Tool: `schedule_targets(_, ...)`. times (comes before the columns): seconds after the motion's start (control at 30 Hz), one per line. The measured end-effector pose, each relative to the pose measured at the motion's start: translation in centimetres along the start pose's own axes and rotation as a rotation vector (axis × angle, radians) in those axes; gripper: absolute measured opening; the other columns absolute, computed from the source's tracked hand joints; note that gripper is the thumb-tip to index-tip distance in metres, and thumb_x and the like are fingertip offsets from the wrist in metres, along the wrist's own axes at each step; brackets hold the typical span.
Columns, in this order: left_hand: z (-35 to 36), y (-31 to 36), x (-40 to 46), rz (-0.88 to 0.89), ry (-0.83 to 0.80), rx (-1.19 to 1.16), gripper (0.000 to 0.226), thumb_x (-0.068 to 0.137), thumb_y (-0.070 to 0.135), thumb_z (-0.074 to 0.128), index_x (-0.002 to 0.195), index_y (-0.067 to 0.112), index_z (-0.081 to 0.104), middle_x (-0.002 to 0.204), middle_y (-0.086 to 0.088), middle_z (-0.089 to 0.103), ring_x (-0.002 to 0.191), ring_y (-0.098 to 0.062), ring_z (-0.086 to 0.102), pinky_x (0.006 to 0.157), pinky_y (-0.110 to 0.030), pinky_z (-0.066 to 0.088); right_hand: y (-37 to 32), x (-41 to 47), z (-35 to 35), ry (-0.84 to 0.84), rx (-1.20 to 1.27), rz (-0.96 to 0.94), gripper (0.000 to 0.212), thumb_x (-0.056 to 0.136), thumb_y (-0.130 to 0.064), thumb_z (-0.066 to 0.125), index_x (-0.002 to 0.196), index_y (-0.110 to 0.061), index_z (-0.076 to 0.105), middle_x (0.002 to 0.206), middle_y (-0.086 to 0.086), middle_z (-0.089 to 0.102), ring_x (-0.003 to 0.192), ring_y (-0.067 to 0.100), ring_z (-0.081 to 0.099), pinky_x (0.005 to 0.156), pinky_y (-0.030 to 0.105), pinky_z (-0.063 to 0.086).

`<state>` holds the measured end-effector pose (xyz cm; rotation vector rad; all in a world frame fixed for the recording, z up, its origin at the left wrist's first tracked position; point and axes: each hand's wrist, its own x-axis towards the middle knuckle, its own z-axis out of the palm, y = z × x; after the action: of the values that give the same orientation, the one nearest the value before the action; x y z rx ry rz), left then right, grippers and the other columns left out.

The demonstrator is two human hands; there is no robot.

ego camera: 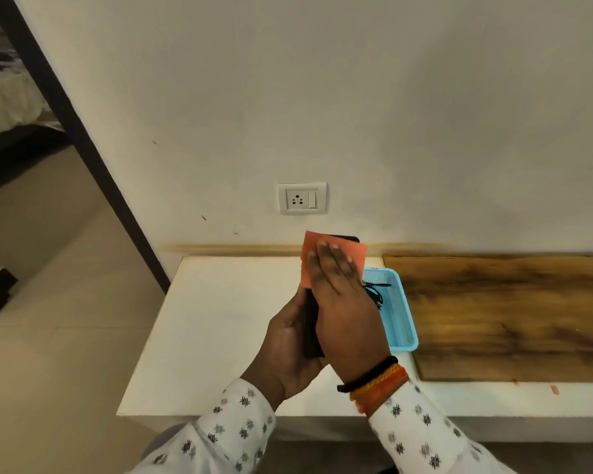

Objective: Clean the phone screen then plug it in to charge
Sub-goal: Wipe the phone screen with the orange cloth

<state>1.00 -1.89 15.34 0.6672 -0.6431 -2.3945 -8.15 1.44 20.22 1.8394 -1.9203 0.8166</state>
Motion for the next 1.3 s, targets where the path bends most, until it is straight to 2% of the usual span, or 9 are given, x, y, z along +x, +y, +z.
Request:
schedule_targets(0.1,-0.2,-0.2,-0.1,-0.012,-0.002,-0.021,0.052,0.098,0.054,0.043,0.123,0.019,0.071,0.129,-0.011,0.068,0.114,-0.028,0.068,0.082,-0.04,0.059,-0.2,1.0,0.1,-0.041,-0.031,-0.027,0.06,0.076,0.001,0.07,0.134,0.001,0.054,0.14,0.019,0.053,0.132,0.034,0.047,0.108,0.051,0.024)
schedule_targets(0.33,-1.1,0.6,-0.2,0.066,-0.027,-0.128,0.059,0.099,0.054,0.043,0.137,0.011,0.059,0.139,-0.016,0.061,0.124,-0.033,0.061,0.089,-0.045,0.056,-0.4,-0.8,-0.3,-0.164,-0.06,-0.115,0.052,0.086,-0.013,0.035,0.13,-0.004,0.059,0.137,0.014,0.057,0.129,0.029,0.052,0.109,0.045,0.029)
schedule_targets(0.53,-0.7,0.3,0.1,0.066,-0.083,-0.078,0.061,0.096,0.058,0.041,0.133,0.014,0.063,0.138,-0.019,0.061,0.121,-0.039,0.062,0.089,-0.052,0.055,1.7,-0.8,-0.7,-0.01,-0.021,0.024,0.058,0.073,0.005,0.074,0.13,0.004,0.057,0.135,0.021,0.056,0.128,0.037,0.048,0.102,0.054,0.038)
schedule_targets(0.67,-0.6,-0.6,0.1,0.072,-0.124,-0.088,0.059,0.093,0.057,0.046,0.133,0.017,0.063,0.137,-0.017,0.062,0.122,-0.041,0.061,0.089,-0.055,0.054,2.4,0.8,-1.1,0.01,0.002,0.063,0.044,0.087,-0.004,0.049,0.128,0.006,0.057,0.134,0.023,0.057,0.124,0.041,0.053,0.093,0.059,0.048)
schedule_targets(0.8,-0.6,0.0,0.5,0.052,-0.089,-0.06,0.059,0.096,0.058,0.043,0.13,0.016,0.066,0.134,-0.016,0.064,0.119,-0.036,0.064,0.087,-0.049,0.056,1.4,-0.4,-0.7,-0.023,-0.033,0.01,0.049,0.081,0.002,0.062,0.13,0.004,0.056,0.134,0.023,0.057,0.125,0.039,0.053,0.102,0.053,0.036)
schedule_targets(0.9,-0.3,0.9,0.7,0.021,-0.065,-0.083,0.059,0.096,0.057,0.047,0.127,0.011,0.068,0.132,-0.015,0.065,0.121,-0.03,0.063,0.093,-0.042,0.056,-0.2,-1.8,-0.4,-0.071,-0.054,-0.042,0.049,0.086,-0.008,0.04,0.13,0.0,0.058,0.136,0.019,0.056,0.128,0.034,0.052,0.107,0.048,0.032)
schedule_targets(1.1,-0.8,1.8,1.0,0.011,-0.116,-0.07,0.078,0.089,0.061,0.054,0.141,0.003,0.052,0.14,-0.02,0.054,0.125,-0.038,0.054,0.114,-0.052,0.038,-1.2,-4.9,-0.2,-0.141,-0.056,-0.104,0.051,0.087,-0.003,0.03,0.127,-0.005,0.061,0.135,0.013,0.058,0.127,0.028,0.053,0.117,0.04,0.014)
schedule_targets(1.23,-1.4,2.1,1.2,0.002,-0.22,-0.057,0.079,0.092,0.067,0.042,0.139,0.005,0.055,0.128,-0.017,0.064,0.113,-0.038,0.063,0.12,-0.056,0.014,-1.1,-7.3,-0.3,-0.17,-0.08,-0.172,0.065,0.102,-0.01,0.003,0.122,-0.008,0.065,0.13,0.01,0.062,0.123,0.026,0.056,0.116,0.038,0.012)
schedule_targets(1.3,-1.5,2.0,1.1,-0.01,-0.267,-0.078,0.079,0.092,0.068,0.042,0.138,0.005,0.056,0.126,-0.018,0.065,0.113,-0.038,0.062,0.119,-0.056,0.019,-0.8,-8.0,-0.5,-0.173,-0.077,-0.19,0.063,0.105,-0.014,0.004,0.123,-0.007,0.064,0.13,0.01,0.062,0.123,0.026,0.057,0.115,0.039,0.012)
